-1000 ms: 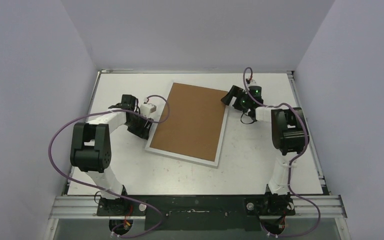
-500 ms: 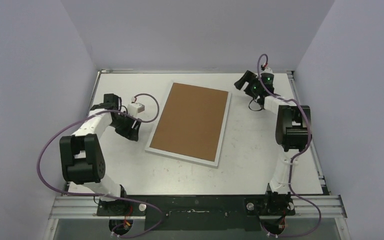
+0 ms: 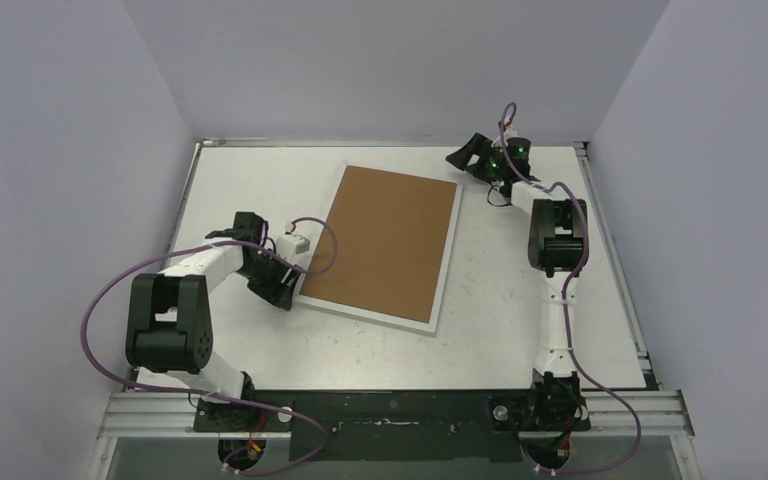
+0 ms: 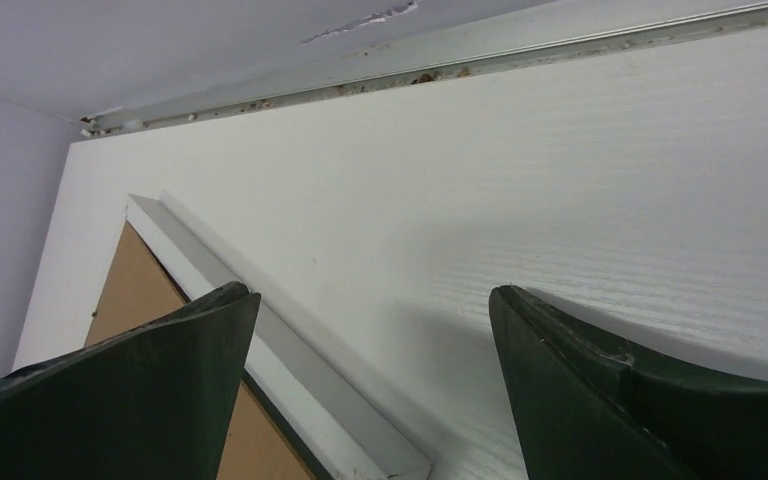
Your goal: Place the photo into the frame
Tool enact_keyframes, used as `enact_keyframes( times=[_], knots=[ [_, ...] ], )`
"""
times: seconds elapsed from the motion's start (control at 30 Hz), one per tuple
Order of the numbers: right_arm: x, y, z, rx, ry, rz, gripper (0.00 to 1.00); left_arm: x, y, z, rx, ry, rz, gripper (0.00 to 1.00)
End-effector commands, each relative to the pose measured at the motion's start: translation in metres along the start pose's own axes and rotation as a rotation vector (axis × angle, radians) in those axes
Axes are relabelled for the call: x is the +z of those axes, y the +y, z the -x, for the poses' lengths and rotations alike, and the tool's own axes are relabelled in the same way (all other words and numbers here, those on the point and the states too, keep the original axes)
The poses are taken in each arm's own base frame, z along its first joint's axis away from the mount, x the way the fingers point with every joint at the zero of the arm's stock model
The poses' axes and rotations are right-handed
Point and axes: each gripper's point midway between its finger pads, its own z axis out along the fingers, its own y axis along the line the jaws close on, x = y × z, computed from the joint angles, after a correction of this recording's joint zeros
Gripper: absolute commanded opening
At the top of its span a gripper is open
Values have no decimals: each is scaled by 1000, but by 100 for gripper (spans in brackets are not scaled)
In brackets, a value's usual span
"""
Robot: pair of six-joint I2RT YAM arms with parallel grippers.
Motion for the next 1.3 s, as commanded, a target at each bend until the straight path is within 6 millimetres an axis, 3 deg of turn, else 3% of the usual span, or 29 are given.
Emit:
enact_keyframes(
  times=[0.0,0.27,0.4,0.6,0.73,0.9,1.03,1.13,1.27],
  knots=[
    [6,21,-15,12,45,119,90,6,19,30,-16,-85,94,53],
    [-12,58,-43,10,76,244,92,16,32,51,-57,-107,128,53],
    [-33,59,-69,52,110,223,94,17,43,59,-80,-110,170,53],
    [-90,75,-97,88,90,158,94,22,69,80,-129,-131,233,53],
    [-133,92,-138,115,128,102,95,25,86,99,-163,-150,253,52],
    [-188,102,-190,114,196,-20,95,23,91,125,-179,-172,215,52],
    [-234,96,-216,121,225,-110,95,21,97,138,-186,-178,204,52],
    [-254,92,-216,116,224,-155,93,18,102,142,-200,-181,183,52],
    [-260,92,-184,122,167,-184,92,9,110,143,-228,-188,158,52]
  ],
)
